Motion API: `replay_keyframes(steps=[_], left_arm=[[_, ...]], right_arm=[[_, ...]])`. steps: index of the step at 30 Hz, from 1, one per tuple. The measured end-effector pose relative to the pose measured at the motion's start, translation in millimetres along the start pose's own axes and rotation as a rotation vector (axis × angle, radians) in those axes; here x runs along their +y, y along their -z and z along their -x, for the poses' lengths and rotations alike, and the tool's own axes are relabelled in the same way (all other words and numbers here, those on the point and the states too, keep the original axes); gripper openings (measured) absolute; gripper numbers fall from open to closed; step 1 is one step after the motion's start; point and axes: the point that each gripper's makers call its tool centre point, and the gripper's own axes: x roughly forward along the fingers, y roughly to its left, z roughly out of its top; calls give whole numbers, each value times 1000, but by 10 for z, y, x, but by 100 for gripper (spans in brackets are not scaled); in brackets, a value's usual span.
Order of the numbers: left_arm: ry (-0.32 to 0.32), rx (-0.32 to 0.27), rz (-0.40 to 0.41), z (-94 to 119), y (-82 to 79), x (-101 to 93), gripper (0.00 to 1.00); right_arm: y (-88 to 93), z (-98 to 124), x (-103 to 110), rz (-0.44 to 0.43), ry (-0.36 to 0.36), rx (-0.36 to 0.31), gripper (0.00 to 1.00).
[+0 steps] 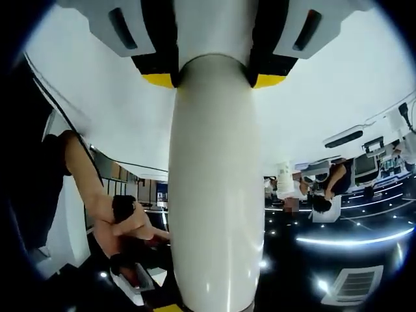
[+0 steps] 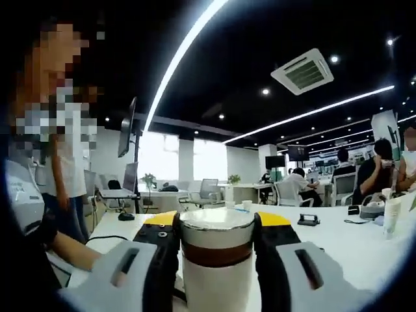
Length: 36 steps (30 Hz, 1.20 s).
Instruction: Grasp the water cup twist off the cup lid place the cup lid on the table
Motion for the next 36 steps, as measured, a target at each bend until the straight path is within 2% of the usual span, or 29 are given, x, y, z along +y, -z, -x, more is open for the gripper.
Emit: replay_keyframes(steps=[12, 15, 17, 19, 22, 26, 28, 29, 31, 36], left_arm=[[1, 0, 0, 0, 5, 1, 45], [2, 0, 0, -1, 7, 2, 45], [2, 0, 1, -2, 9, 3, 45], [2, 0, 1, -4, 9, 2, 45], [3, 0, 1, -6, 9, 2, 45], [4, 0, 1, -9, 9, -3, 45], [4, 0, 0, -8, 8, -6, 45], [4, 0, 0, -8, 8, -6, 45], [4, 0, 0, -7, 7, -5, 45], [2, 0, -1, -7, 4, -7, 45]], right_arm=[[12, -3, 137, -45, -427, 27, 47], [13, 5, 153, -59, -507, 23, 47], [14, 1, 135, -76, -524, 22, 47], [16, -1, 149, -92, -522, 18, 47], [24, 15, 129, -120, -476, 13, 49], [12, 45, -32, -131, -298, -26, 60], [-46, 101, -98, -157, -205, -65, 61], [-54, 108, -98, -156, -196, -71, 61], [-57, 138, -107, -159, -126, -67, 61], [-92, 106, 33, -103, -114, -42, 59]])
